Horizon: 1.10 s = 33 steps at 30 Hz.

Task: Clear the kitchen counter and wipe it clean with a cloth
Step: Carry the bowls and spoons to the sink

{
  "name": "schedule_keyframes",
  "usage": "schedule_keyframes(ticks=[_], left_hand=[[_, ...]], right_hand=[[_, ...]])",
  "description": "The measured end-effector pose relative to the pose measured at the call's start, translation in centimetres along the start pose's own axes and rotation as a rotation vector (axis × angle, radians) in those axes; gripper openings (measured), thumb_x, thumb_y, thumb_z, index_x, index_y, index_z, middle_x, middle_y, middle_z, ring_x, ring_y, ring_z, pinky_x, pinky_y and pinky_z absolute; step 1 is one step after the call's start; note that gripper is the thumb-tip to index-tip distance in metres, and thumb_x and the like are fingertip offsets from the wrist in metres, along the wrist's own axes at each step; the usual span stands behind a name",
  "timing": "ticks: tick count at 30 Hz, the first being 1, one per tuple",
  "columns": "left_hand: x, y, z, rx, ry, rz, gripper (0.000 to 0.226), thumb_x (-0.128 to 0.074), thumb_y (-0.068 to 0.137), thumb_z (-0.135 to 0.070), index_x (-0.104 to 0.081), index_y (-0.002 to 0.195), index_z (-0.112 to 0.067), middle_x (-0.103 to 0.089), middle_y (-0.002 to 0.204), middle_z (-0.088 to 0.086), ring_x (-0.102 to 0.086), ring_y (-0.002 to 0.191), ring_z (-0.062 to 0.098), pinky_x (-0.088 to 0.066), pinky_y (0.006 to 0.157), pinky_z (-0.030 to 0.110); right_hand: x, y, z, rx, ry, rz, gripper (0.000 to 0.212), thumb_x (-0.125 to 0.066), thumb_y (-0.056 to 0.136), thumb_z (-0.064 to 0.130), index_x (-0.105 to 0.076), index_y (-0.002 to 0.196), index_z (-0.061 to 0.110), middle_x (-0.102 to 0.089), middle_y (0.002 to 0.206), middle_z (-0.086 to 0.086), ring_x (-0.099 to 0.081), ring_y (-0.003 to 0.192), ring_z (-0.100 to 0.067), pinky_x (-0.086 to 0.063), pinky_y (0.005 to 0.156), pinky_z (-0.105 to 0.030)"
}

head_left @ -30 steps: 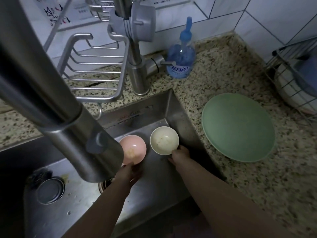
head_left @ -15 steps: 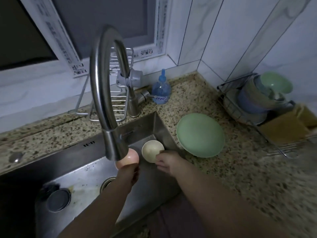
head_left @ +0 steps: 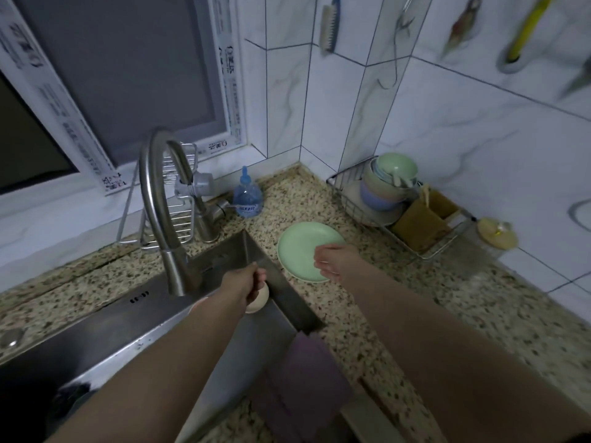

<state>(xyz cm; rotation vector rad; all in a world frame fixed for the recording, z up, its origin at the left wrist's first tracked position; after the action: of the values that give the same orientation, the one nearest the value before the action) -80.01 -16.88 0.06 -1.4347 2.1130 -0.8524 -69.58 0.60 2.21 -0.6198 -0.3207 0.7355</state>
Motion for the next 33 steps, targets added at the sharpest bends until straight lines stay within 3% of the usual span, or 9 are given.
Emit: schedule_keyframes(ticks=[3,8,11,14,18,21,24,30,33], left_hand=[[-1.6,0.5,0.0,0.021,-0.041,0.01,0.041,-0.04,0.104,-0.026,-0.061,0.073,-0.01,-0.06,0.041,-0.006,-0.052,0.042,0.006,-0.026,0.046,0.017],[-4.1,2.5,1.1,0.046,-0.021,-0.025,0.021,-0.054,0.094,-0.009,-0.059,0.075,-0.012,-0.062,0.069,0.005,-0.055,0.062,0.015,-0.042,0.05,0.019],[-5.3,4.4,1.9,0.068,0.001,-0.028,0.005,-0.058,0.092,-0.006,-0.062,0.093,-0.009,-0.062,0.091,0.012,-0.059,0.072,0.018,-0.048,0.064,0.026],[-6.6,6.4,2.5,0.079,0.02,-0.012,0.009,-0.059,0.093,-0.01,-0.058,0.102,-0.01,-0.058,0.095,0.012,-0.054,0.068,0.016,-0.044,0.058,0.024],[-7.7,8.5,2.5,0.083,0.076,-0.012,0.004,-0.06,0.094,-0.01,-0.06,0.096,-0.007,-0.059,0.088,0.013,-0.053,0.067,0.02,-0.042,0.049,0.023],[-8.3,9.8,2.5,0.064,0.127,-0.063,0.006,-0.057,0.094,-0.007,-0.06,0.088,-0.006,-0.06,0.085,0.016,-0.058,0.068,0.025,-0.049,0.051,0.028],[-8.5,10.5,2.6,0.04,0.207,-0.098,0.01,-0.06,0.091,-0.006,-0.066,0.099,-0.004,-0.069,0.091,0.019,-0.068,0.08,0.034,-0.06,0.068,0.04],[-7.2,9.1,1.9,0.075,0.011,-0.114,0.017,-0.064,0.089,-0.002,-0.064,0.105,0.001,-0.068,0.101,0.025,-0.067,0.094,0.043,-0.056,0.087,0.054],[-5.0,7.1,2.5,0.042,-0.113,-0.174,0.009,-0.061,0.09,0.001,-0.064,0.098,-0.001,-0.068,0.098,0.022,-0.067,0.089,0.04,-0.06,0.074,0.049]], right_hand=[[2.8,1.4,-0.4,0.041,-0.023,-0.073,0.005,-0.056,0.096,0.009,-0.06,0.097,0.013,-0.065,0.087,-0.005,-0.062,0.073,-0.015,-0.051,0.085,-0.035],[5.4,4.8,-1.2,-0.044,0.002,-0.162,0.03,-0.055,0.095,0.006,-0.059,0.125,0.006,-0.068,0.104,-0.017,-0.061,0.071,-0.018,-0.055,0.09,-0.04],[6.4,7.6,-1.6,-0.1,-0.046,-0.257,0.033,-0.06,0.09,0.005,-0.062,0.123,0.009,-0.066,0.102,-0.014,-0.065,0.089,-0.029,-0.055,0.096,-0.049],[6.8,10.3,-2.0,-0.144,-0.106,-0.263,0.036,-0.065,0.087,0.01,-0.064,0.123,0.011,-0.065,0.094,-0.007,-0.066,0.093,-0.03,-0.057,0.089,-0.047],[6.9,13.1,-2.0,-0.171,-0.145,-0.261,0.031,-0.066,0.087,0.007,-0.063,0.117,0.0,-0.068,0.104,-0.018,-0.069,0.09,-0.035,-0.059,0.082,-0.049],[7.3,14.0,-1.2,-0.163,-0.355,-0.24,0.01,-0.064,0.089,0.015,-0.069,0.088,0.007,-0.063,0.084,-0.009,-0.061,0.067,-0.022,-0.054,0.062,-0.029],[7.5,14.4,-0.8,-0.108,-0.451,-0.257,0.008,-0.059,0.09,0.017,-0.067,0.089,0.018,-0.064,0.084,-0.006,-0.057,0.062,-0.018,-0.035,0.043,-0.017],[5.9,15.5,0.4,-0.127,-0.332,-0.149,0.01,-0.06,0.089,0.009,-0.065,0.098,0.009,-0.064,0.086,-0.015,-0.059,0.07,-0.026,-0.054,0.064,-0.036],[3.0,15.0,1.5,-0.15,-0.285,-0.027,0.031,-0.059,0.092,0.005,-0.059,0.124,0.003,-0.068,0.103,-0.016,-0.066,0.095,-0.03,-0.054,0.091,-0.041]])
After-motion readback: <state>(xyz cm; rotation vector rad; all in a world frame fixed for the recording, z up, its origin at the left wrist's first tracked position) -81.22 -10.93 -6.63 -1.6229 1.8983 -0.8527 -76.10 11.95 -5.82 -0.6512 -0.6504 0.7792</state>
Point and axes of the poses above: each hand's wrist, its own y-axis towards the middle knuckle, its own x-axis out of the back of the hand, z = x × y, the point moved 2 cm from there along y, towards the middle knuckle
